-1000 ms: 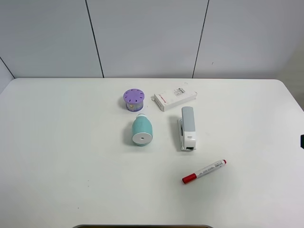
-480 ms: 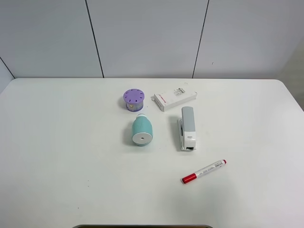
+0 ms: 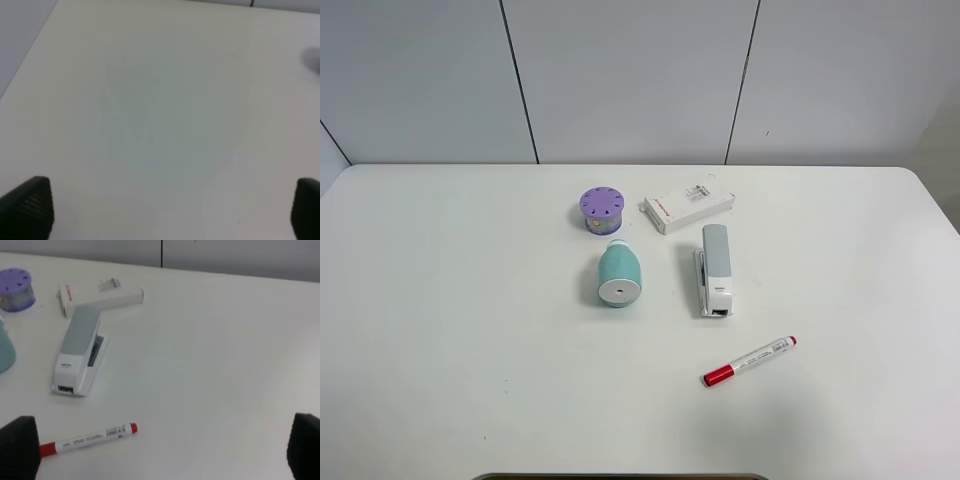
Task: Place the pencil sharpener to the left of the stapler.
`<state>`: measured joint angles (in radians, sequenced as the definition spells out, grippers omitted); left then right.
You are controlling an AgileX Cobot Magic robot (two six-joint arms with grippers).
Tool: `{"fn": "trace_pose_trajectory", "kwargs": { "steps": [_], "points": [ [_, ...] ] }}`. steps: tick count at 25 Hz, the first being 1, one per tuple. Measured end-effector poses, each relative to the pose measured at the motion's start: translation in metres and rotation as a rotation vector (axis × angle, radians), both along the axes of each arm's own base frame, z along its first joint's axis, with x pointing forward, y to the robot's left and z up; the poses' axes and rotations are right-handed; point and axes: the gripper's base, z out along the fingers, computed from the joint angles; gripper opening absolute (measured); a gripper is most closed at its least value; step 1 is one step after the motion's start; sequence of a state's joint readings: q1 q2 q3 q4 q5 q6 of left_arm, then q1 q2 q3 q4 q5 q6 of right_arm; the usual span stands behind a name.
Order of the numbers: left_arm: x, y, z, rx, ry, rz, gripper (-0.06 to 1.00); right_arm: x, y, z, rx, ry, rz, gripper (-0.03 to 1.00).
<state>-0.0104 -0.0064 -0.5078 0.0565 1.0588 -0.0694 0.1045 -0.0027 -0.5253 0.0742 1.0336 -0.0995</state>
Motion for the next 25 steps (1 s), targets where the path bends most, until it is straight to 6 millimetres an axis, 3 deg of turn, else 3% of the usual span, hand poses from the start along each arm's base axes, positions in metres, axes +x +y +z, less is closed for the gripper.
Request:
{"fn": "trace_pose_trajectory", "kwargs": {
  "steps": [4, 25],
  "points": [
    [0.0000, 0.0000, 0.0000, 0.000, 0.000, 0.000, 0.95, 0.0013, 0.0003, -0.0087, -0.014, 0.053, 0.005, 0.99],
    [0.0000, 0.0000, 0.0000, 0.000, 0.000, 0.000, 0.95, 0.0016, 0.0005, -0.0087, -0.012, 0.053, -0.039, 0.98]
  ]
}}
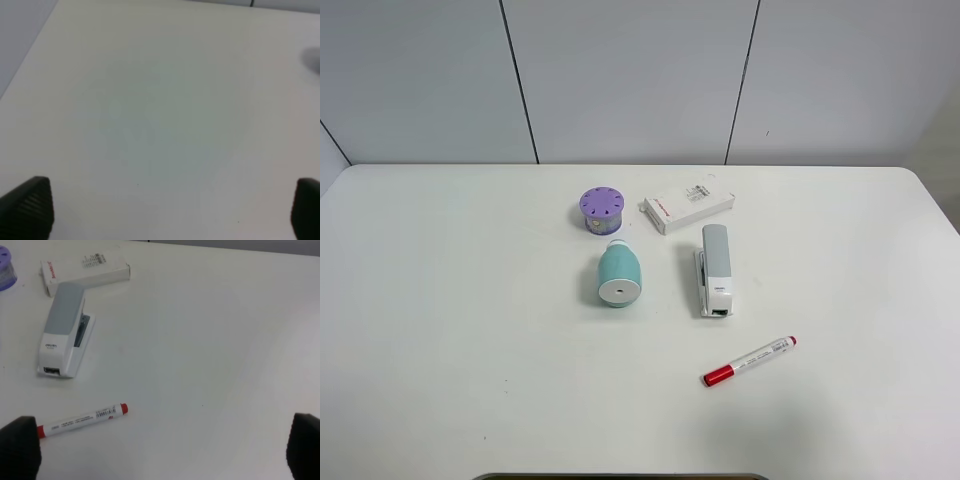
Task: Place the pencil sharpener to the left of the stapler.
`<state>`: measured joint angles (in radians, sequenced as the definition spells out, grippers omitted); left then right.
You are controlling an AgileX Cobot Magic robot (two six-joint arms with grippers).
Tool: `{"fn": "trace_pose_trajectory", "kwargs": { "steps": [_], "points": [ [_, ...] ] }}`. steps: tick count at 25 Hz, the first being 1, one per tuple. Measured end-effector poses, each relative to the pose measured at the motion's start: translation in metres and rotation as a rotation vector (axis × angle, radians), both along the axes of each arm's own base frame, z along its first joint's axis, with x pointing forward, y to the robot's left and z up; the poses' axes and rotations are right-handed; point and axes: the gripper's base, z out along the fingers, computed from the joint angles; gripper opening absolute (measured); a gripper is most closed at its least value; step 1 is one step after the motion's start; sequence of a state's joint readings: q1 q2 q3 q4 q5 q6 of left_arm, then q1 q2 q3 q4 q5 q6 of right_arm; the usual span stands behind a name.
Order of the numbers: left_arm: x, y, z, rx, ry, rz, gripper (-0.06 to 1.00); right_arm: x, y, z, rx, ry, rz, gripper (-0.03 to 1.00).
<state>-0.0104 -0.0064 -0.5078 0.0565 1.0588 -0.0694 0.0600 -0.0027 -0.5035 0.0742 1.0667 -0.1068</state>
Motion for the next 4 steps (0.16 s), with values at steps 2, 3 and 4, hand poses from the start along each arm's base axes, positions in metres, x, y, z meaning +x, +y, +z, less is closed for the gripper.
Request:
{"fn": "trace_pose_trajectory", "kwargs": {
  "steps": [2, 3, 4],
  "points": [
    [0.0000, 0.0000, 0.0000, 0.000, 0.000, 0.000, 0.95, 0.0000, 0.0000, 0.0000, 0.000, 0.000, 0.000, 0.98],
    [0.0000, 0.0000, 0.0000, 0.000, 0.000, 0.000, 0.95, 0.0000, 0.0000, 0.0000, 0.000, 0.000, 0.000, 0.98],
    [0.0000, 0.0000, 0.0000, 0.000, 0.000, 0.000, 0.95, 0.0000, 0.0000, 0.0000, 0.000, 0.000, 0.000, 0.98]
  ]
}}
